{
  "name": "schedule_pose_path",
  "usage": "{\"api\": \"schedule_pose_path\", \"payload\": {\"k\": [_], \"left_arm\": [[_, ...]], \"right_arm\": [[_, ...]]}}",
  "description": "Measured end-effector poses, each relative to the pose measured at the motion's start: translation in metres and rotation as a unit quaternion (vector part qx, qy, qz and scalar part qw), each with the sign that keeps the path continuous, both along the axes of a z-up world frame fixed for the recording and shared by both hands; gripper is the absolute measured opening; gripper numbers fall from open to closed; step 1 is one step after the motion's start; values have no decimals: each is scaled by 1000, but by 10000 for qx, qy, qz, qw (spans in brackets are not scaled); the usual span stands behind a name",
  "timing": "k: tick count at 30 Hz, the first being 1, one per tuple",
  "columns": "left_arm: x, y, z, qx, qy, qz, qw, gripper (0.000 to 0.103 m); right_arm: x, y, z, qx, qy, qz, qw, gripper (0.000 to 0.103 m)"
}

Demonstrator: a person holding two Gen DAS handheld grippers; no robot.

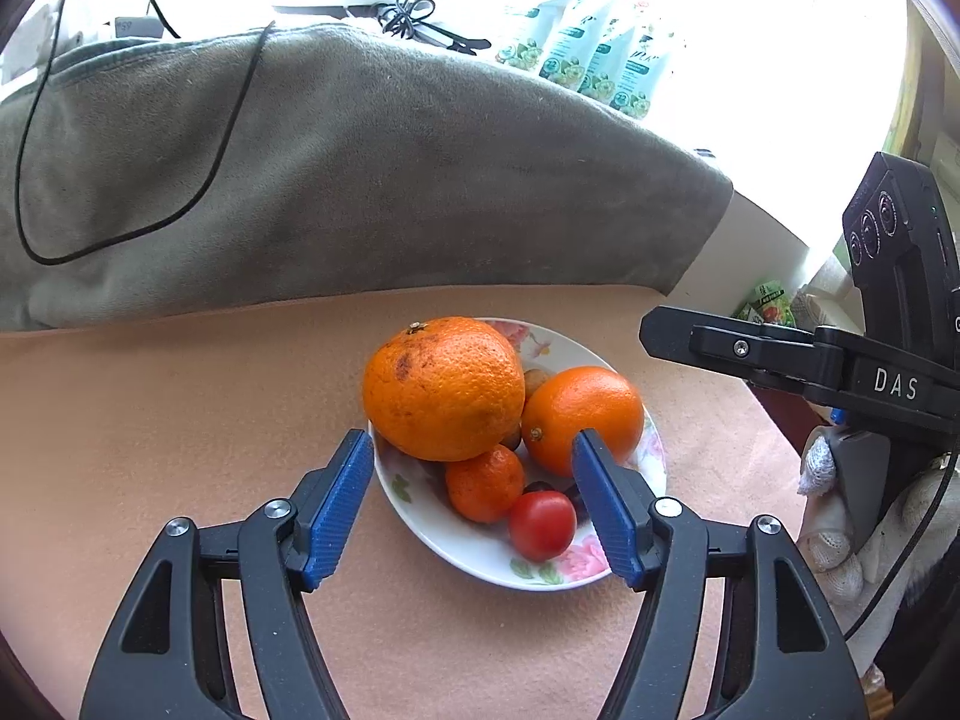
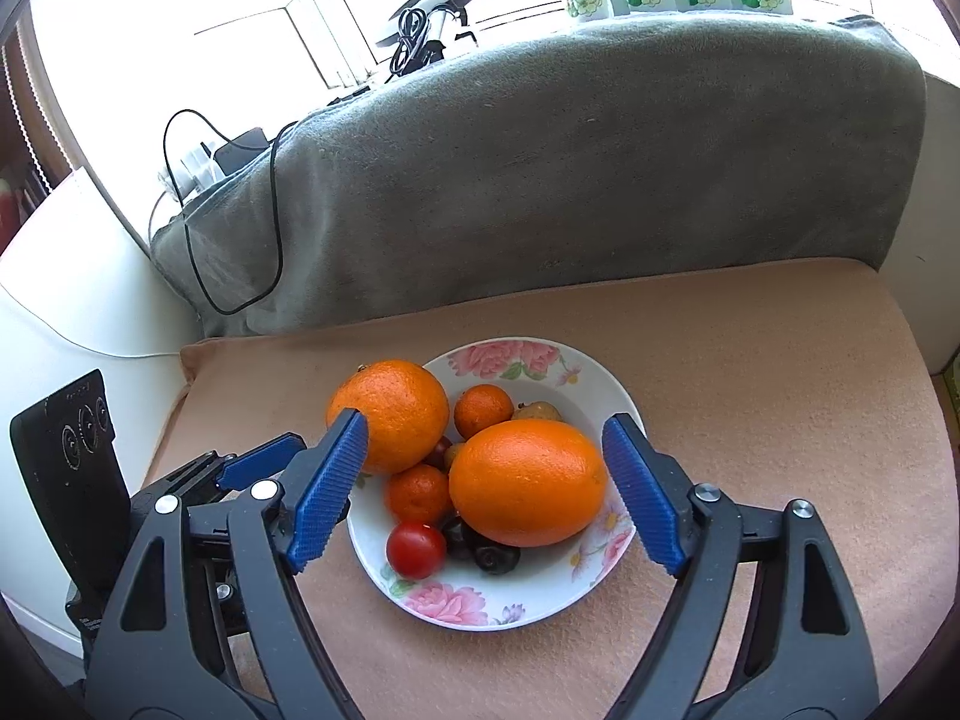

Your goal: Organize fruits

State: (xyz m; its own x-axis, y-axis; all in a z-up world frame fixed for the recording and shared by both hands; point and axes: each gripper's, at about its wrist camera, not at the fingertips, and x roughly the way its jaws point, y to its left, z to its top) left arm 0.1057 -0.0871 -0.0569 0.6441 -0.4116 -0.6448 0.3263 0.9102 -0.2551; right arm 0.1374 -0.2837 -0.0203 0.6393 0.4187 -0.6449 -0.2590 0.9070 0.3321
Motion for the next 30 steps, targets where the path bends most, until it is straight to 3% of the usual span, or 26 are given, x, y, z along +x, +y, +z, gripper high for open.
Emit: {"api": "schedule_pose_path", "payload": {"k": [5,17,30], "left_arm": [[-12,-2,8,45,-123,-6,9999,78],[-31,3,12,167,-75,151,9997,79],[-73,24,30,267,-354,502,9978,79]], "right_arm": [[-18,2,7,-371,-285,-147,9988,86],[-43,2,4,-1079,-399,-559,9918,87],[-88,3,23,-1221,-910,-676,9860,87]]}}
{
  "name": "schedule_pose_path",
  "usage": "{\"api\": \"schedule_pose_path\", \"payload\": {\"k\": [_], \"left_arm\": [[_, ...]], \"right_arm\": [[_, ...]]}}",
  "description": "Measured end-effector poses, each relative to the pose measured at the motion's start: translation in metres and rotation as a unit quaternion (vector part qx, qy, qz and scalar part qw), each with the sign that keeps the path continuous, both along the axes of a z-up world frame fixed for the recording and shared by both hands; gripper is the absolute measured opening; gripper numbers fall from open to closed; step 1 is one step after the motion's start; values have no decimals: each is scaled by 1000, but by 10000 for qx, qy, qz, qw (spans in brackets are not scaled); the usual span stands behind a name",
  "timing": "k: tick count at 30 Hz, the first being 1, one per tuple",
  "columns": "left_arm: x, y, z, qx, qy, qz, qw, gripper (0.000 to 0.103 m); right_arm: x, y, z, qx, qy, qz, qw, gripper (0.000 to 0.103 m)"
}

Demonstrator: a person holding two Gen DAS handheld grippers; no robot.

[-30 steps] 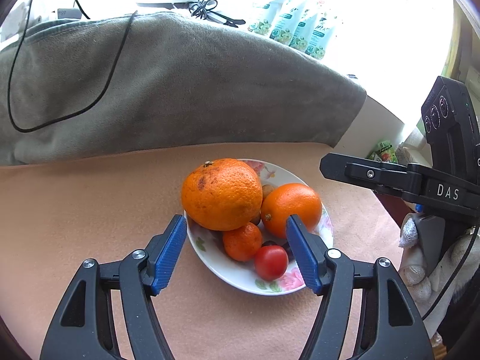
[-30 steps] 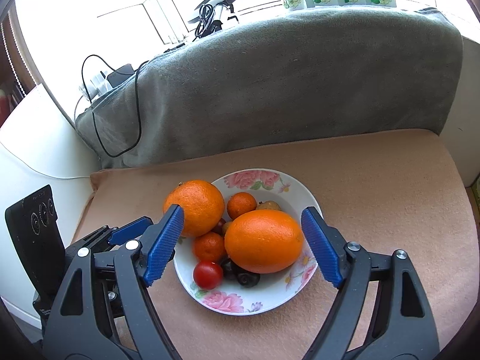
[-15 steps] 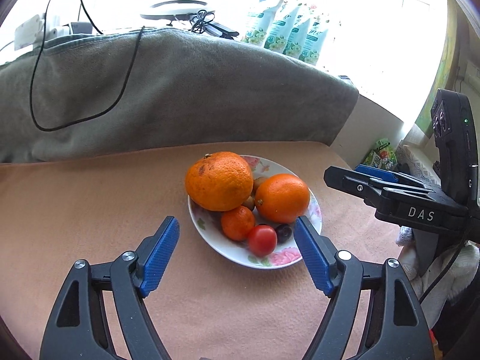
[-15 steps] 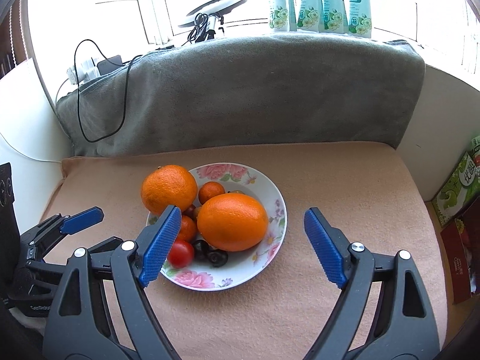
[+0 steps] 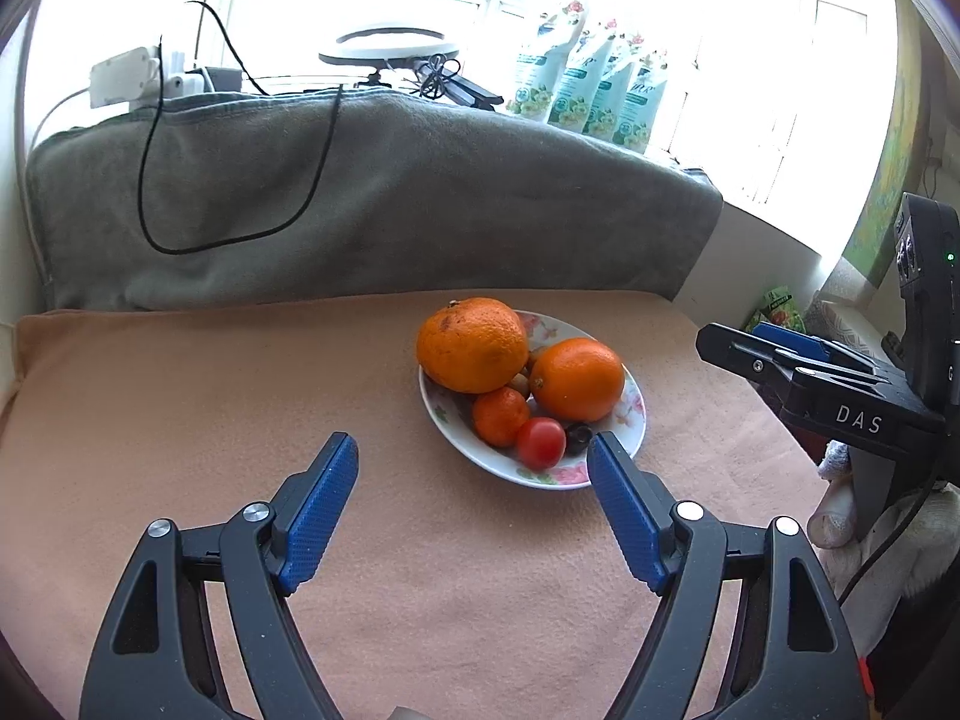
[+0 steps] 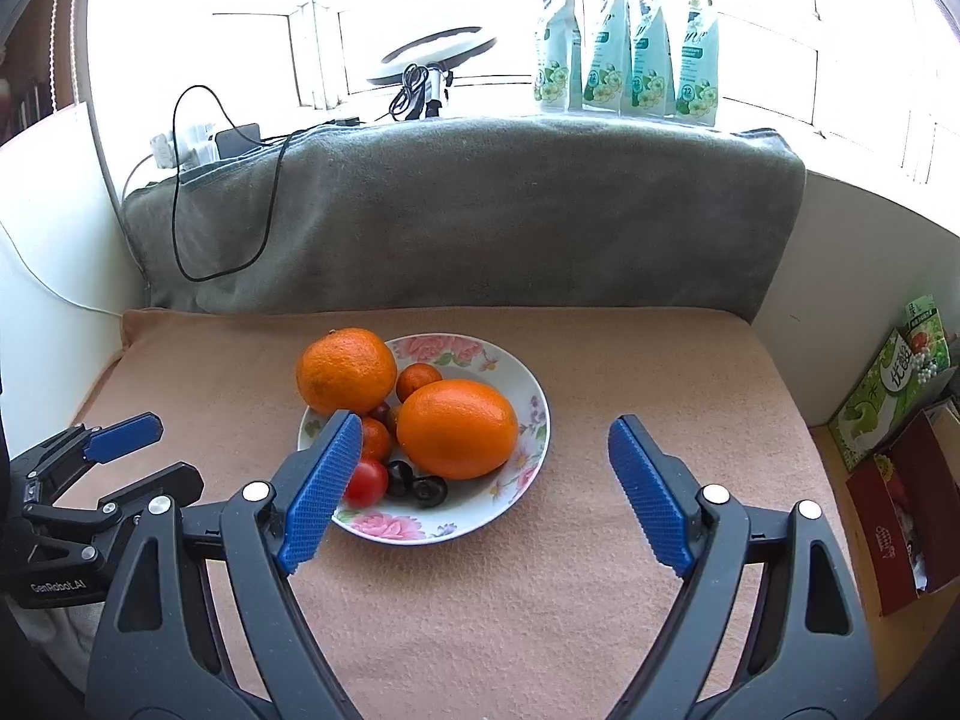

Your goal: Organize fruits

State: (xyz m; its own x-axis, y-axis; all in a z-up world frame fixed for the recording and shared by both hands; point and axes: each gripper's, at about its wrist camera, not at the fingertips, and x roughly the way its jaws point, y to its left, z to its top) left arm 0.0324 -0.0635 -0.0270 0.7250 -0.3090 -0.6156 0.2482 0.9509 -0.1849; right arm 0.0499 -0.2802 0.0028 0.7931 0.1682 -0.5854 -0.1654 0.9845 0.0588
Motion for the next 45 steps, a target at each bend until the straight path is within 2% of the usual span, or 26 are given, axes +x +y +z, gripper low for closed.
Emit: {"api": "schedule_pose_path", "payload": {"k": [7,11,20,30,45], "left_arm": [[-17,10,8,225,-134,326,9991,84],[-23,15,7,230,-120,415,9988,84],[-35,22,7,382,-206,559,9975,88],[-40,23,13,474,-400,629,9961,89],[-43,23,15,434,-394,589,9965,89]], "right_arm": [[-18,5,8,-89,-305,-135,9994,87],[-27,6,10,-122,-486,-206,9985,101],[-37,9,8,-153,-589,-257,9978,101],[-40,3,0,-22,-480,-351,9982,102],[-46,8,1,-93,-502,-296,9983,102]]}}
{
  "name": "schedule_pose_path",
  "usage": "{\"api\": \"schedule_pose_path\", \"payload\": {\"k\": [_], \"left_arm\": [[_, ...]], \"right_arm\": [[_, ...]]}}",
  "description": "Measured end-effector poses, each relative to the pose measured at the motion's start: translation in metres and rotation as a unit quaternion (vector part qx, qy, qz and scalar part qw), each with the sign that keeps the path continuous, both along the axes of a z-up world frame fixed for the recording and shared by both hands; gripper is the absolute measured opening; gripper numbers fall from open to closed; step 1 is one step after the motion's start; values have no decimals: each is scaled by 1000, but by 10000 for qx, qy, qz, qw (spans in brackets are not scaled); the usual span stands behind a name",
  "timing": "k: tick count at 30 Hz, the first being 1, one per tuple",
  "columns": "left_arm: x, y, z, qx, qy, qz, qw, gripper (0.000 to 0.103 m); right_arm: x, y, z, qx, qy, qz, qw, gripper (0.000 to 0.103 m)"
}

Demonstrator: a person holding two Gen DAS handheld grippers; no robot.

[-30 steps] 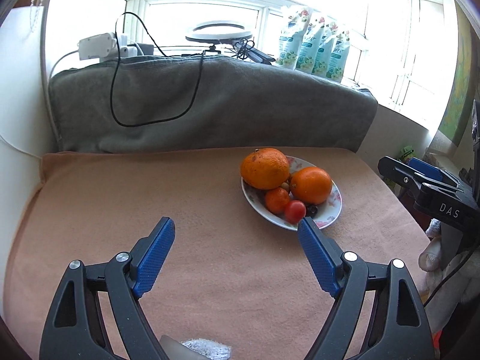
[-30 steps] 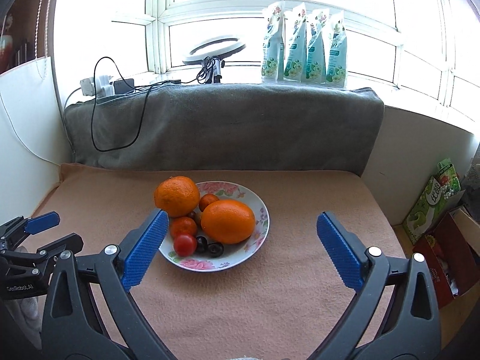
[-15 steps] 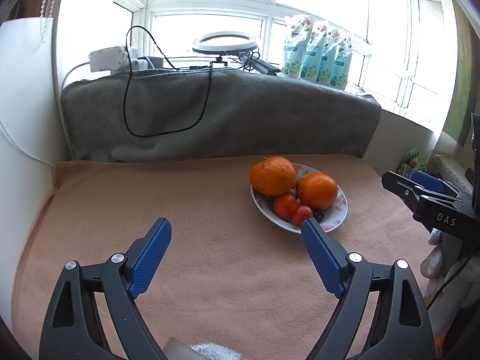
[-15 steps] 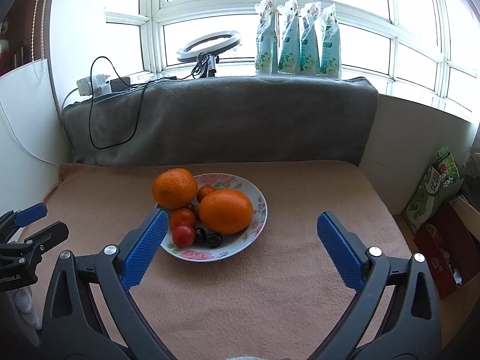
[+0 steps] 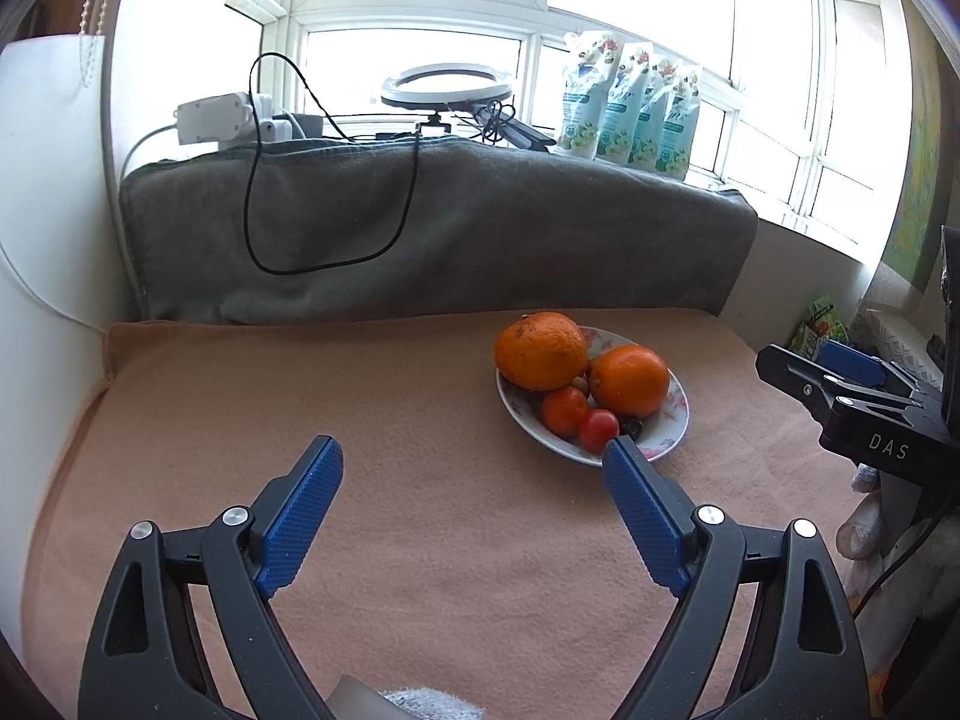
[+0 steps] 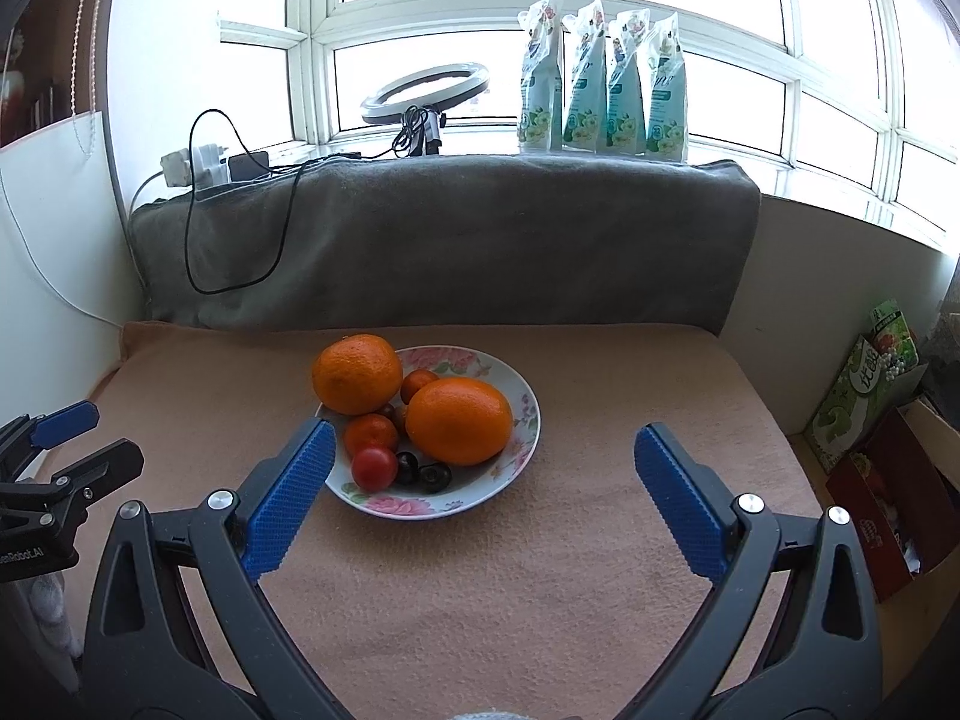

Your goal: Organize fruits

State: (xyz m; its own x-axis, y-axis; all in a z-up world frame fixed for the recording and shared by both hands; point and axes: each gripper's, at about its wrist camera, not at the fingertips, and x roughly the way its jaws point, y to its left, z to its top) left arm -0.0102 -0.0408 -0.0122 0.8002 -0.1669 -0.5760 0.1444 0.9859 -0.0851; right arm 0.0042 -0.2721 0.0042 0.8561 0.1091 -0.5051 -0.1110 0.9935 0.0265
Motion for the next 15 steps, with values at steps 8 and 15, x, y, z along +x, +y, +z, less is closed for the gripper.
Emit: {"api": "schedule_pose_path", "payload": {"k": [8,15], "left_arm": [[0,1,0,-42,24,-2,10000,89],[0,2,0,-32,24,-2,10000,89]], "right_arm": [[1,2,0,-22,18,22,10000,102],[1,3,-1,-20,22,26,10000,102]]}}
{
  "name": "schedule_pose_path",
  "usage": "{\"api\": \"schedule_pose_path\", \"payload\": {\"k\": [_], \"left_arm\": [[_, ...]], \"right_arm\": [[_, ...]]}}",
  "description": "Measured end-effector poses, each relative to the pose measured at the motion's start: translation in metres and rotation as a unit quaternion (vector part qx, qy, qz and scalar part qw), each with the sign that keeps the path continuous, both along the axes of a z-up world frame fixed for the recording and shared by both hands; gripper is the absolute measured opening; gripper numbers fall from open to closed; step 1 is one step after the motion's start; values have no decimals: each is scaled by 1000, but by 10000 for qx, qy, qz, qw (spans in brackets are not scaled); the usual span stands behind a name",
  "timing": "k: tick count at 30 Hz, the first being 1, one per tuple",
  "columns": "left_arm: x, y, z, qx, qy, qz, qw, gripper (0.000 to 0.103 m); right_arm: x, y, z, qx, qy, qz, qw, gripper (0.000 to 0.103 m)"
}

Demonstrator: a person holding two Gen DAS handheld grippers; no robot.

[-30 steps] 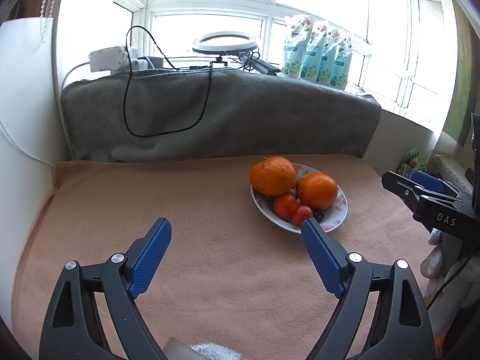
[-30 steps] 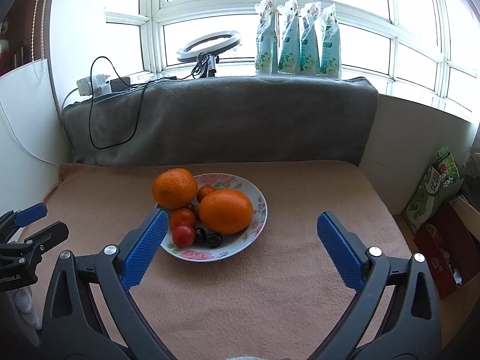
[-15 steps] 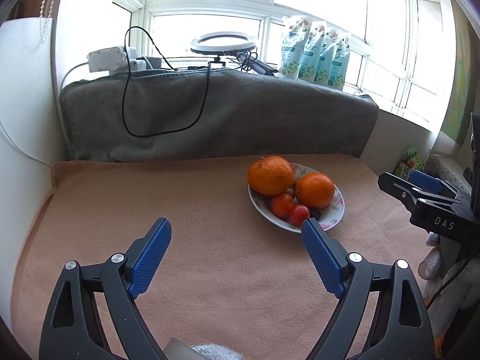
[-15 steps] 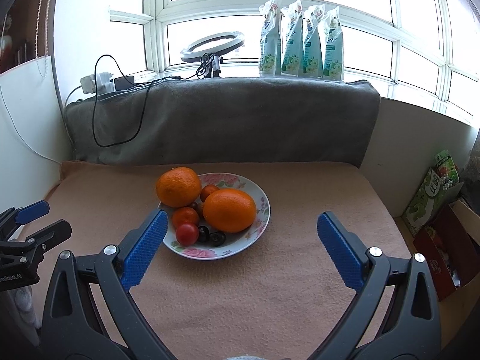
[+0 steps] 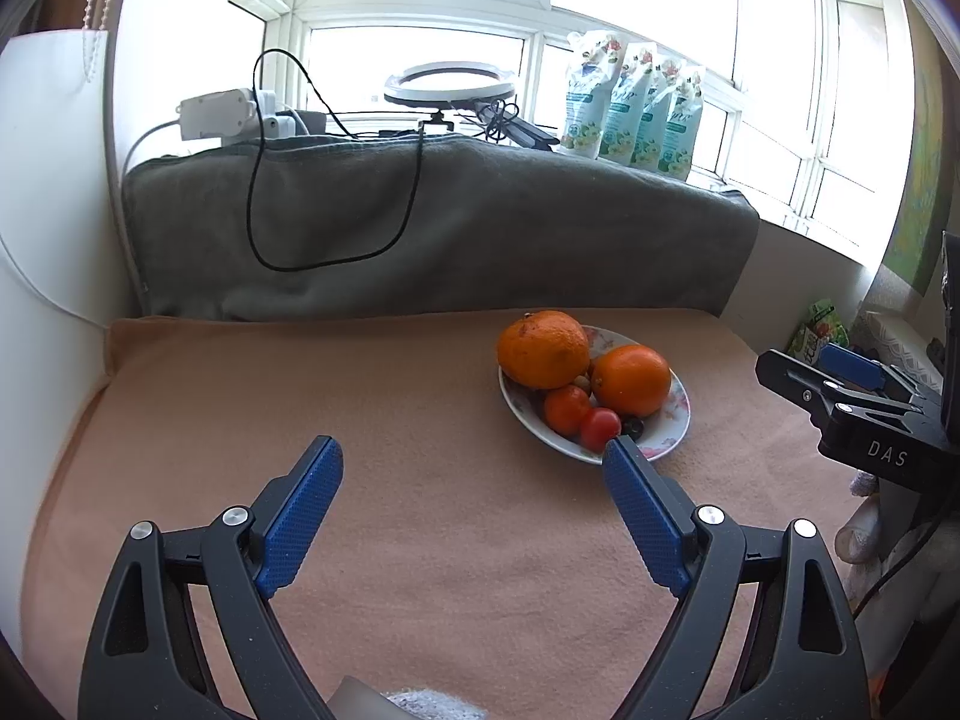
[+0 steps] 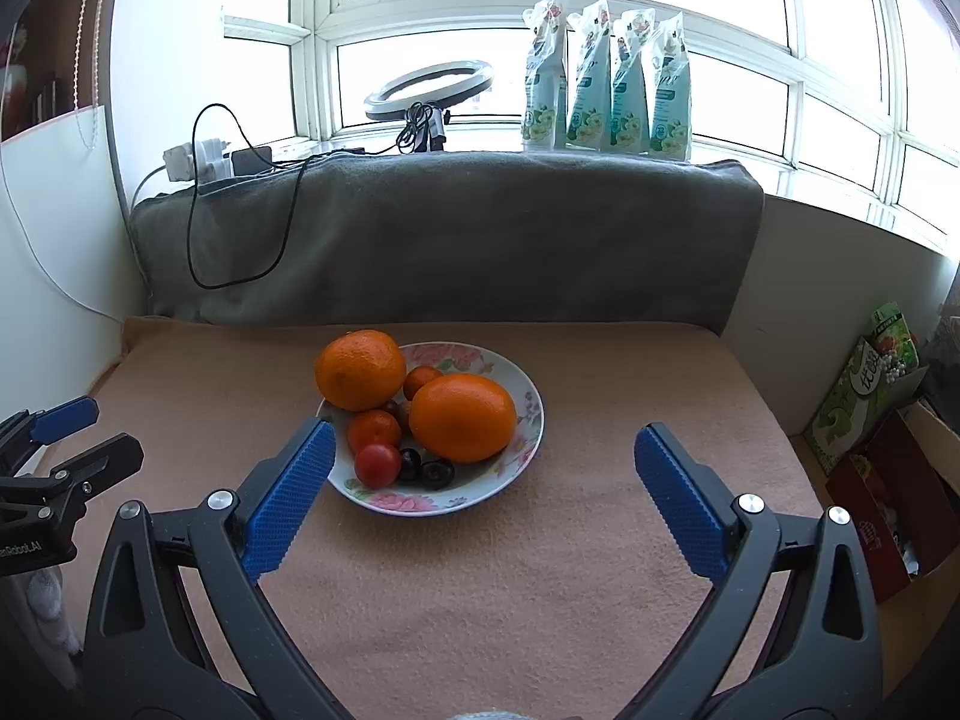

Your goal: Organize fruits

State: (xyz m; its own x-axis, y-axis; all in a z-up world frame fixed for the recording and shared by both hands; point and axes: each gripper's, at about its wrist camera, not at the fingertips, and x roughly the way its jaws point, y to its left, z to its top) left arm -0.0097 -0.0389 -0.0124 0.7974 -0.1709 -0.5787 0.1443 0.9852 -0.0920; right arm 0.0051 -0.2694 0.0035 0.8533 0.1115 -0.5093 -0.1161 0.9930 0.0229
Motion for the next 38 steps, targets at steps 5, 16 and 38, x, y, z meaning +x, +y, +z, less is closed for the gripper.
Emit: {"api": "schedule_pose_path", "payload": {"k": [5,16,38], "left_arm": [[0,-1,0,19,3,-31,10000,89],[1,-2,-1,14,21,-35,10000,89],[1,-6,-4,46,28,-161,9999,89]], "right_arm": [[0,1,-1,-13,12,7,10000,102],[1,1,-3,-3,37,15,10000,102],[5,0,-9,-62,112,89,9999,102]]}}
